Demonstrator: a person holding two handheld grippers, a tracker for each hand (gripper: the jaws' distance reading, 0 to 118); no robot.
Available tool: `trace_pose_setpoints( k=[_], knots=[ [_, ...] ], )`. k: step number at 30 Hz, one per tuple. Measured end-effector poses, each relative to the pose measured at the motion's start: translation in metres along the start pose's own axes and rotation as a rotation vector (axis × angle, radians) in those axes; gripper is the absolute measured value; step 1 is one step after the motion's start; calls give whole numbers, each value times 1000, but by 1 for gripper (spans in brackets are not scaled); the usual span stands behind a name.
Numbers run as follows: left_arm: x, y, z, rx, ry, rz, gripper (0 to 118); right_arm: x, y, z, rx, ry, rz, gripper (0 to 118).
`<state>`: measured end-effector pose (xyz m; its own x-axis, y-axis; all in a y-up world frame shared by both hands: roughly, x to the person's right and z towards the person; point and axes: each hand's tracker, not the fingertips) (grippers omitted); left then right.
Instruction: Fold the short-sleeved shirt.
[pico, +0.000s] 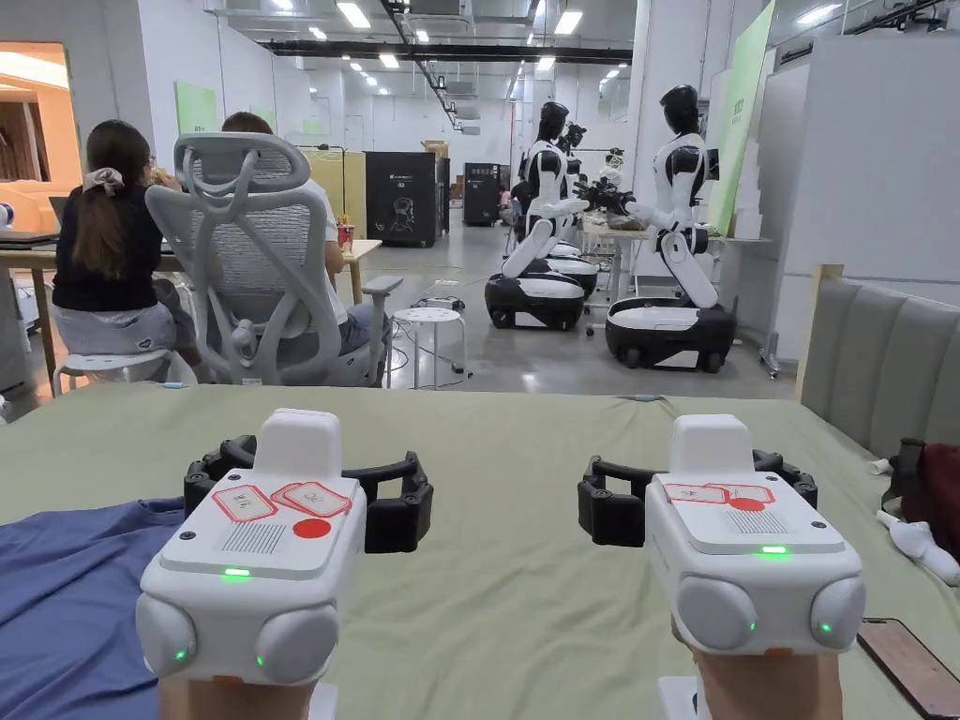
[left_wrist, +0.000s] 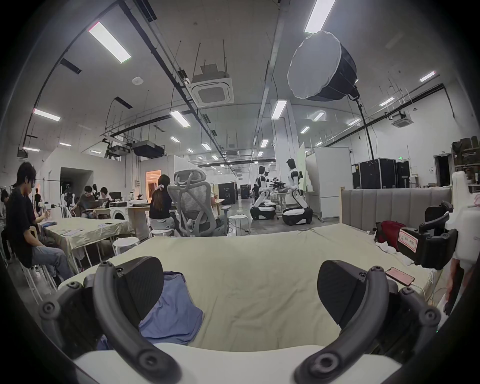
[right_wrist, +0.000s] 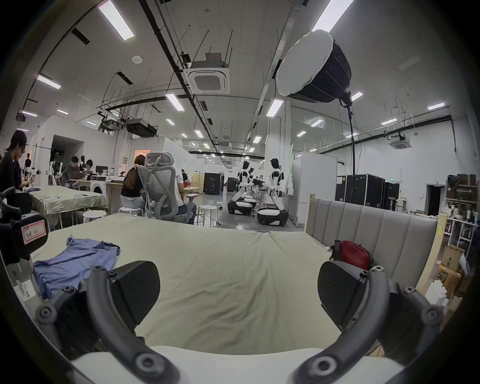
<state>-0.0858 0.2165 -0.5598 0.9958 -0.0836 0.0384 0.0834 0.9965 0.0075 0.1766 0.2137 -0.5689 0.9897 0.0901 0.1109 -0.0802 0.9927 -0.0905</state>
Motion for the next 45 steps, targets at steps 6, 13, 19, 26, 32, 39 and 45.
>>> trace_pose_setpoints(
  k=[6,13,19,26,32,39,45],
  knots=[
    [3,2,3,-2,-2,-6,114,-2,-2,-6,-11,89,-1,104],
    [9,4,7,21,9,-15,0,9,-5,-7,-36,25,32,0],
    [-28,-6,-2,-15,61,-4,0,-16,4,-6,-16,67,48,0],
    [-117,-2,44,-27,297,2,0,-117,12,-5,14,284,55,0],
    [-182,-8,82,-71,482,3,0,-207,12,9,9,508,77,0],
    [-207,-27,65,-173,476,32,0,-236,5,0,-17,552,103,0],
    [-221,-48,-45,-405,354,53,0,-248,4,-49,-66,570,154,0]
  ],
)
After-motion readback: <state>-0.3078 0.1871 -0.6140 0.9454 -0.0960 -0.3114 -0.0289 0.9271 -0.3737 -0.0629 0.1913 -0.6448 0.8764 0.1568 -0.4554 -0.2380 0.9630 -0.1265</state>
